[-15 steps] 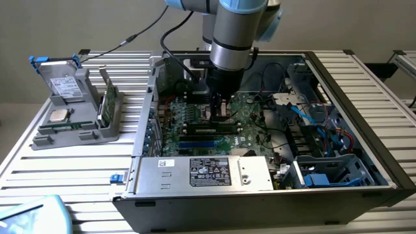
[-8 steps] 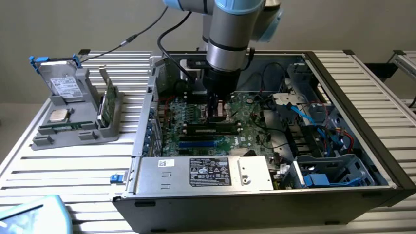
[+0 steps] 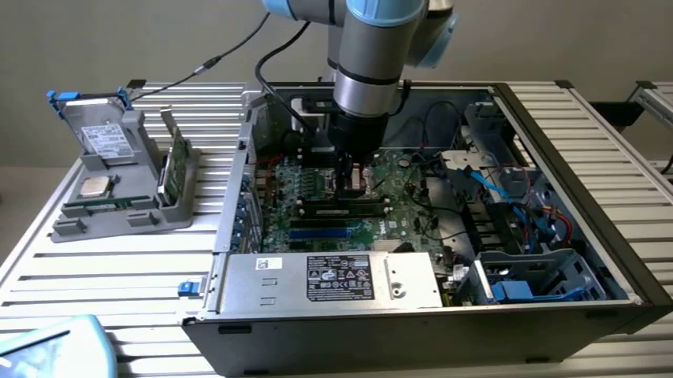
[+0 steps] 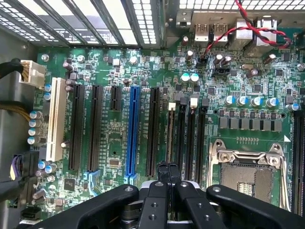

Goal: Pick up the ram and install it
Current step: 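Press down the ram until it locks into place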

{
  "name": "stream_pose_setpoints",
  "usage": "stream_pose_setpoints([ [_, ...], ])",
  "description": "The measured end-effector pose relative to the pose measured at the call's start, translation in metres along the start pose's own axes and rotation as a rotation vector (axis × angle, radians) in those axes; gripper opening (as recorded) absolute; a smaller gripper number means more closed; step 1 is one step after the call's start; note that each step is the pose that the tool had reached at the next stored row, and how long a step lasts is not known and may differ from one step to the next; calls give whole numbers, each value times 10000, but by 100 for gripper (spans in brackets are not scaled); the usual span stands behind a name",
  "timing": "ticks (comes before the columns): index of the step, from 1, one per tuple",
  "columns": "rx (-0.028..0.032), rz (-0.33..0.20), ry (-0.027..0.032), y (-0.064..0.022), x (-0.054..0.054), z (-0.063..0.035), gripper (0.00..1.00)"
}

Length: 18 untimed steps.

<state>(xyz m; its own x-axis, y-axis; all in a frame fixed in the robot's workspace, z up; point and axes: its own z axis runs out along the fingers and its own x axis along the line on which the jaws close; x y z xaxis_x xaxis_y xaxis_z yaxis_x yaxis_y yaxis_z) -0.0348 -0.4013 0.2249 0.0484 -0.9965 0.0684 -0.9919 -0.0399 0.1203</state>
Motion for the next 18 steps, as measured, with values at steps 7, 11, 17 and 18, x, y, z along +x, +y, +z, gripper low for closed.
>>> stream_pose_setpoints([
  [7,-9,-1,10,-12,20,-159,11],
  [11,-8,-2,-2,-67,45,-184,11],
  [17,-7,-4,-24,-124,70,-196,11],
  [18,-7,-4,-26,-124,70,-195,11],
])
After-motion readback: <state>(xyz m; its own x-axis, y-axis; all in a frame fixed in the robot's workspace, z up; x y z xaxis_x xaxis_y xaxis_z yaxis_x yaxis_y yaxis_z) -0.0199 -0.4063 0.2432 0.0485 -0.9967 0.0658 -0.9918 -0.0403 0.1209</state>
